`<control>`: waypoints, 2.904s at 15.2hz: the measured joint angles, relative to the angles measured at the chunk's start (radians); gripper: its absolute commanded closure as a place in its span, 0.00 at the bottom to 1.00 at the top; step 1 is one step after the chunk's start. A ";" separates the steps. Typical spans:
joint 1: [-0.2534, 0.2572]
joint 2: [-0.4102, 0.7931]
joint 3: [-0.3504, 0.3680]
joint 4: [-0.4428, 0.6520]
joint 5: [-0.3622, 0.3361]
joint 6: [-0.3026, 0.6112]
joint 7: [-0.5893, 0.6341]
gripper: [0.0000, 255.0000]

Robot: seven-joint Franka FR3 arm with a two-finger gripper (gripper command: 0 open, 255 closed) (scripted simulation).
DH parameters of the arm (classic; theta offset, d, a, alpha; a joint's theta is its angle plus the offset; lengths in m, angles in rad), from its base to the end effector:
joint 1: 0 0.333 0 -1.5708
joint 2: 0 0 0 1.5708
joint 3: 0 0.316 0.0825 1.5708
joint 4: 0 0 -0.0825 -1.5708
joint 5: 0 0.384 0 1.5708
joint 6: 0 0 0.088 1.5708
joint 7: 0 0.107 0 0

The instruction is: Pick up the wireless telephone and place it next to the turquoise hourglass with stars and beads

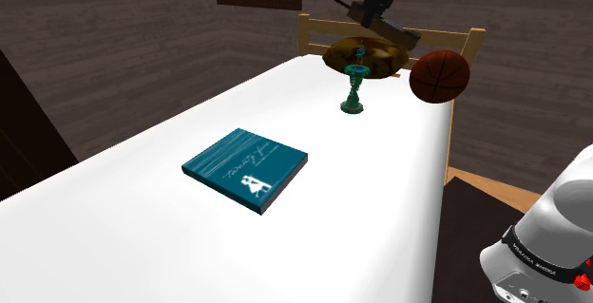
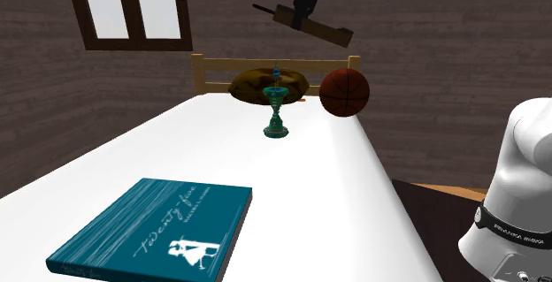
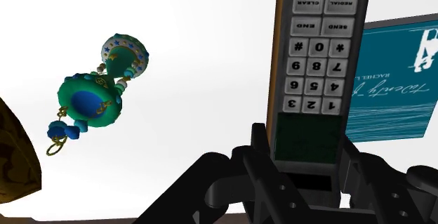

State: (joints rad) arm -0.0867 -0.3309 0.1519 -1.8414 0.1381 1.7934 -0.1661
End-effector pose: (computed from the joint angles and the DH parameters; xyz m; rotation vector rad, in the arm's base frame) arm 0.4668 0.0557 0.6841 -3.0191 -0.3312 -0.4335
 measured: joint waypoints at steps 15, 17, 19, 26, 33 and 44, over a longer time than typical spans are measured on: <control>-0.113 0.089 -0.259 0.093 0.020 -0.055 -0.368 1.00; -0.126 0.122 -0.285 0.123 0.026 -0.060 -0.407 1.00; -0.129 0.121 -0.290 0.103 0.028 -0.043 -0.420 1.00; -0.130 0.093 -0.290 -0.018 0.028 0.050 -0.436 1.00; -0.130 0.084 -0.288 -0.119 0.031 0.141 -0.450 1.00; -0.129 0.085 -0.289 -0.266 0.043 0.286 -0.479 1.00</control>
State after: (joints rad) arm -0.2160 -0.2461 -0.1374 -2.1073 0.1816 2.0790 -0.6446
